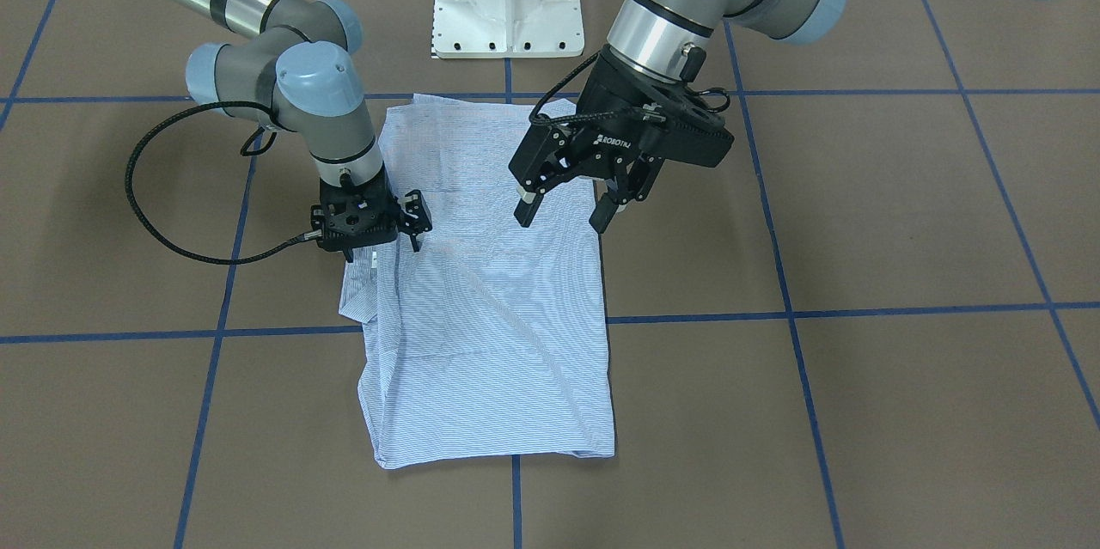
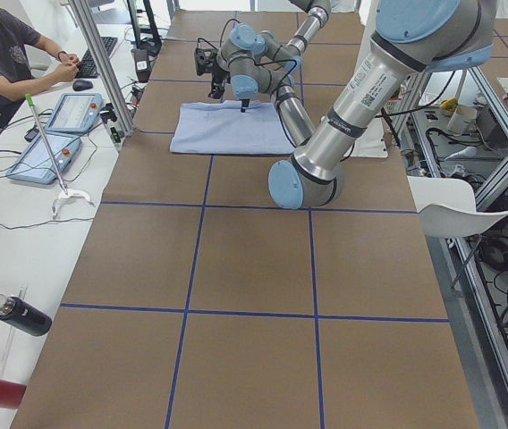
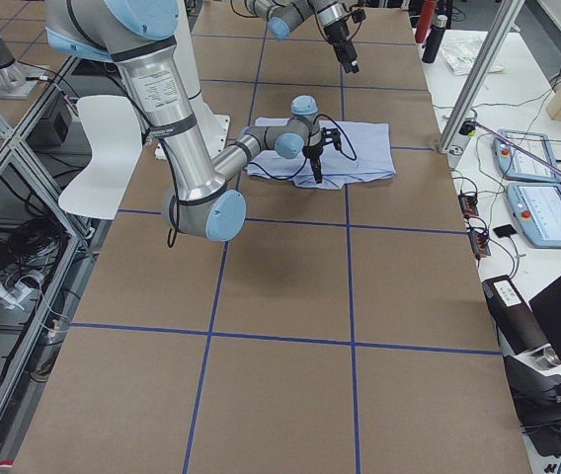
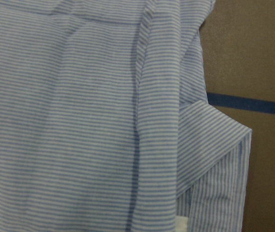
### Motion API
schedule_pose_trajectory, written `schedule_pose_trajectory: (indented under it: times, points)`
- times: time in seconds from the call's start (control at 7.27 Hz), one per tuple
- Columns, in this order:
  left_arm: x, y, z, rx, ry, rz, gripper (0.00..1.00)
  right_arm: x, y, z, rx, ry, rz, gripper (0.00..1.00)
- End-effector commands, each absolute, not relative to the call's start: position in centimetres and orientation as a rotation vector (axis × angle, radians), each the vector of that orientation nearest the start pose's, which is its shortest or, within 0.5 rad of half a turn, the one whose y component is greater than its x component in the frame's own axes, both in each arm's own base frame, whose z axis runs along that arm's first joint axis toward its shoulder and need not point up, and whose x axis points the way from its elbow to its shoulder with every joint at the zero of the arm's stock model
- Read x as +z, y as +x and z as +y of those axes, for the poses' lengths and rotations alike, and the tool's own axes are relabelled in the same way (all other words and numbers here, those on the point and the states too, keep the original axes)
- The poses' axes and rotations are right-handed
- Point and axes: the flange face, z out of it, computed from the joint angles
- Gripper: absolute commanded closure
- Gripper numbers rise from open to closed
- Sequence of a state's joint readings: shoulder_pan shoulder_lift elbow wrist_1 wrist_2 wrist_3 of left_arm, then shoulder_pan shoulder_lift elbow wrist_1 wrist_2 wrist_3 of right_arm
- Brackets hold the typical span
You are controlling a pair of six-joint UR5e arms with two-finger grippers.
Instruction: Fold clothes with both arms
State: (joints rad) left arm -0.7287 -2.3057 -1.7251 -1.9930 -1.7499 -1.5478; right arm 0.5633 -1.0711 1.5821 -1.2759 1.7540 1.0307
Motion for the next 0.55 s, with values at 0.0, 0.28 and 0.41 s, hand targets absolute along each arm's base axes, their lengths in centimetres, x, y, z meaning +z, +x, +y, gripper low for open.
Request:
schedule_pose_trajectory:
  times: [0.0, 0.28, 0.41]
  points:
    - [10.29, 41.06, -51.97, -0.480, 0.339, 1.286, 0.00, 34.59, -51.46, -46.59, -0.061, 0.277, -0.762, 0.00]
    - [10.29, 41.22, -51.85, -0.478, 0.337, 1.286, 0.00, 34.67, -50.91, -46.92, -0.063, 0.279, -0.763, 0.00]
    - [10.29, 41.18, -51.85, -0.474, 0.331, 1.288, 0.00, 34.78, -50.73, -47.07, -0.063, 0.281, -0.760, 0.00]
